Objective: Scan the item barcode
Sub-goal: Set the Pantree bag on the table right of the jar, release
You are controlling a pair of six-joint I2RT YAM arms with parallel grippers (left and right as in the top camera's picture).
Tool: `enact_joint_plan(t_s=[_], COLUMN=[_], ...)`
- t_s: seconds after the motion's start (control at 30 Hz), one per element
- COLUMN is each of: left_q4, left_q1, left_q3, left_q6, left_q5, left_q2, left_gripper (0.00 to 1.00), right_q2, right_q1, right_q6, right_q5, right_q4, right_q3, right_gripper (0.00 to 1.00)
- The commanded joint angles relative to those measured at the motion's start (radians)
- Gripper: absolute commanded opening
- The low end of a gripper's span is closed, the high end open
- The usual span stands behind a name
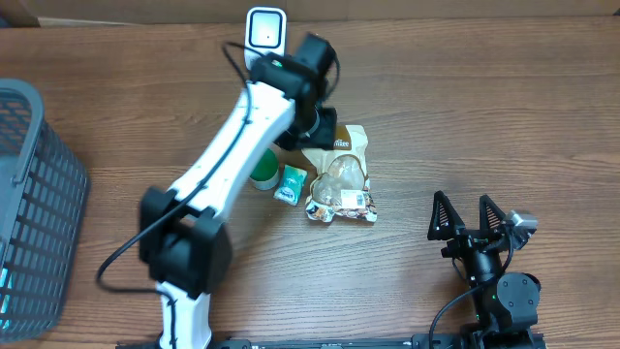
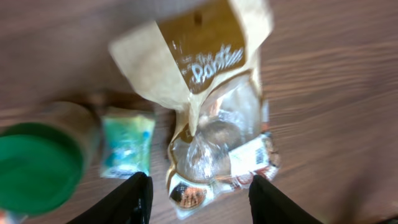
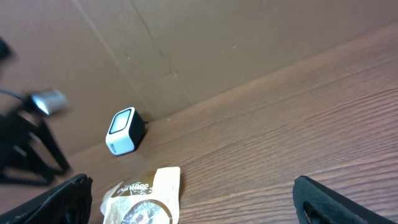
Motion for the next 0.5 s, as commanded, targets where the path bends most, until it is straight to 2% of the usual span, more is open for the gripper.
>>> enact_joint_plan(t_s=[0.0,0.07,0.2,0.47], left_q4=[-0.047,-0.087,-0.141,-0.171], left_q1=[0.049,0.090,0.202,0.577], left_q3=[0.104,0.139,0.187,0.246], left_q6=[0.052,0.055,0.075,0.074], left_q5=[-0.019,-0.029,-0.030,-0.032], left_q2=[-0.156,-0.218,-0.323,-0.507], left_gripper=[0.53,0.58,0.60,0.70], right_q2=[-0.009,-0.009,-0.009,-0.009], right_q1=[0.008,0.008,0.008,0.008], right_q6=[-0.003,-0.003,-0.003,-0.003], right_q5=[-0.002,-0.002,-0.002,-0.002], right_q4=[0.005,0.005,0.005,0.005], right_q3=[-0.007,-0.007,-0.007,-0.007], right_gripper=[1.00,1.00,1.00,1.00])
